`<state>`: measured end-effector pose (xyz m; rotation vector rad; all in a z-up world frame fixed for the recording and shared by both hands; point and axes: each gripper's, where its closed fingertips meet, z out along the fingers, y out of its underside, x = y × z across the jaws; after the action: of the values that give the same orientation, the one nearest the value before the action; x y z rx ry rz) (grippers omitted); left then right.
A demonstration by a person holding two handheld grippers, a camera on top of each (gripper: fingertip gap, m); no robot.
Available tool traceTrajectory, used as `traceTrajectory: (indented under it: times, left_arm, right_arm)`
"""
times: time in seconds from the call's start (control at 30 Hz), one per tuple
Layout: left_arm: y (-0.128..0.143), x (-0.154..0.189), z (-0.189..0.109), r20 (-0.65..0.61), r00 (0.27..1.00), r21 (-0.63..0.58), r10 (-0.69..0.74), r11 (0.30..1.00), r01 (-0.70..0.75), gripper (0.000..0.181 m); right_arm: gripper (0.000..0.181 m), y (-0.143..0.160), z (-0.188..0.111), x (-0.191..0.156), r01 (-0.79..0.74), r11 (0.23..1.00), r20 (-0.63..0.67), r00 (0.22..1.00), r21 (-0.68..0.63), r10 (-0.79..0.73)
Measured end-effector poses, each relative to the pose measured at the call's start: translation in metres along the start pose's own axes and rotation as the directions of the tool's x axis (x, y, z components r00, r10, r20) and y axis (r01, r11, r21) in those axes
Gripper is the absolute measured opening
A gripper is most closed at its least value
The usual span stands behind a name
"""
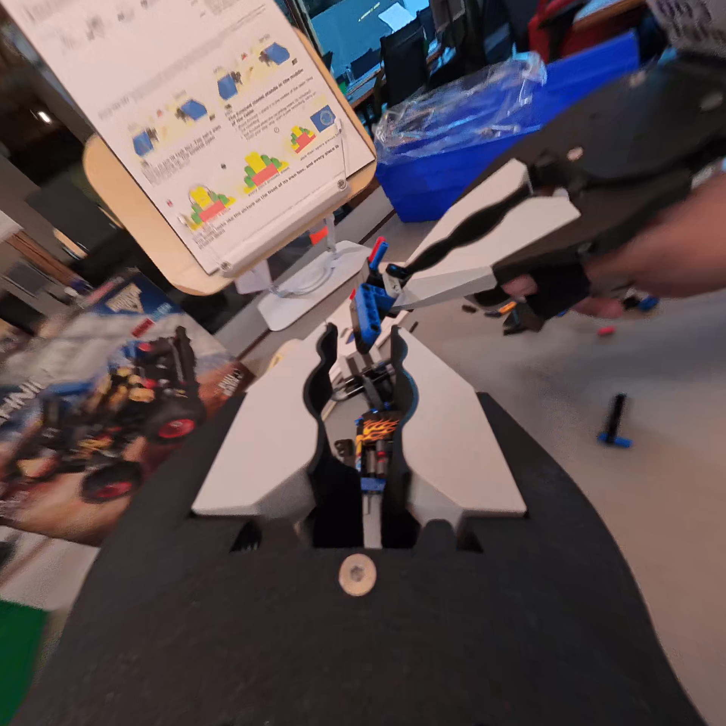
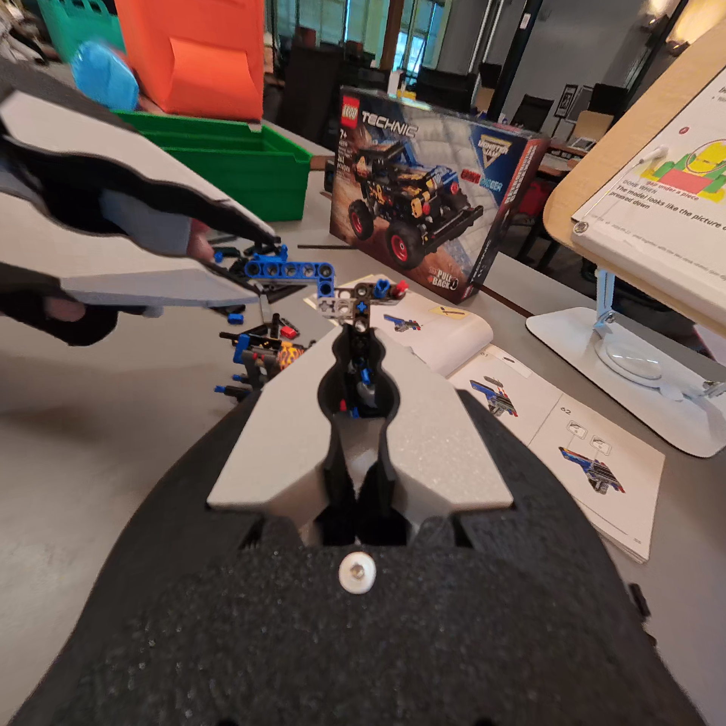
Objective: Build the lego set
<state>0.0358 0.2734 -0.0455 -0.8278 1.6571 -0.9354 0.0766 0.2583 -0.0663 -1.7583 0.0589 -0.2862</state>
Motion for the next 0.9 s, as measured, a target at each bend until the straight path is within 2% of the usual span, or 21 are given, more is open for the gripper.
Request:
traceTrajectory:
  times: [0.07,0.17,0.3,0.37,0.57,0.8,0.9]
  left_arm:
    - [-0.003,0.000,-0.001,-0.082,0.986,0.017,-0.147,0.989,0.149,0.027]
    - [-0.012,0.007,-0.002,-0.235,0.906,0.022,-0.351,0.930,0.366,0.029]
    - [-0.021,0.011,-0.004,-0.348,0.802,0.000,-0.485,0.856,0.517,0.026]
    - [-0.018,0.010,-0.003,-0.343,0.798,-0.026,-0.496,0.854,0.520,0.017]
    - [-0.013,0.013,-0.002,-0.337,0.808,-0.059,-0.484,0.867,0.495,0.016]
    - [-0.005,0.012,0.001,-0.342,0.772,-0.117,-0.535,0.840,0.530,0.015]
    - [0.000,0.013,0.002,-0.337,0.786,-0.140,-0.518,0.854,0.502,0.015]
  right_arm:
    - [0.006,-0.006,-0.002,-0.003,0.001,0.999,0.014,1.000,0.036,-0.001]
    - [0.006,-0.021,-0.010,-0.005,0.073,0.989,-0.015,0.997,0.127,-0.072]
    - [0.006,-0.027,-0.014,-0.009,0.258,0.956,-0.107,0.964,0.142,-0.244]
    - [0.006,-0.026,-0.014,-0.011,0.331,0.935,-0.137,0.940,0.127,-0.314]
    - [0.007,-0.025,-0.014,-0.013,0.379,0.918,-0.156,0.920,0.117,-0.359]
    - [0.007,-0.016,-0.009,-0.014,0.326,0.942,-0.116,0.942,0.086,-0.315]
    - [0.007,-0.011,-0.007,-0.016,0.287,0.955,-0.085,0.956,0.070,-0.281]
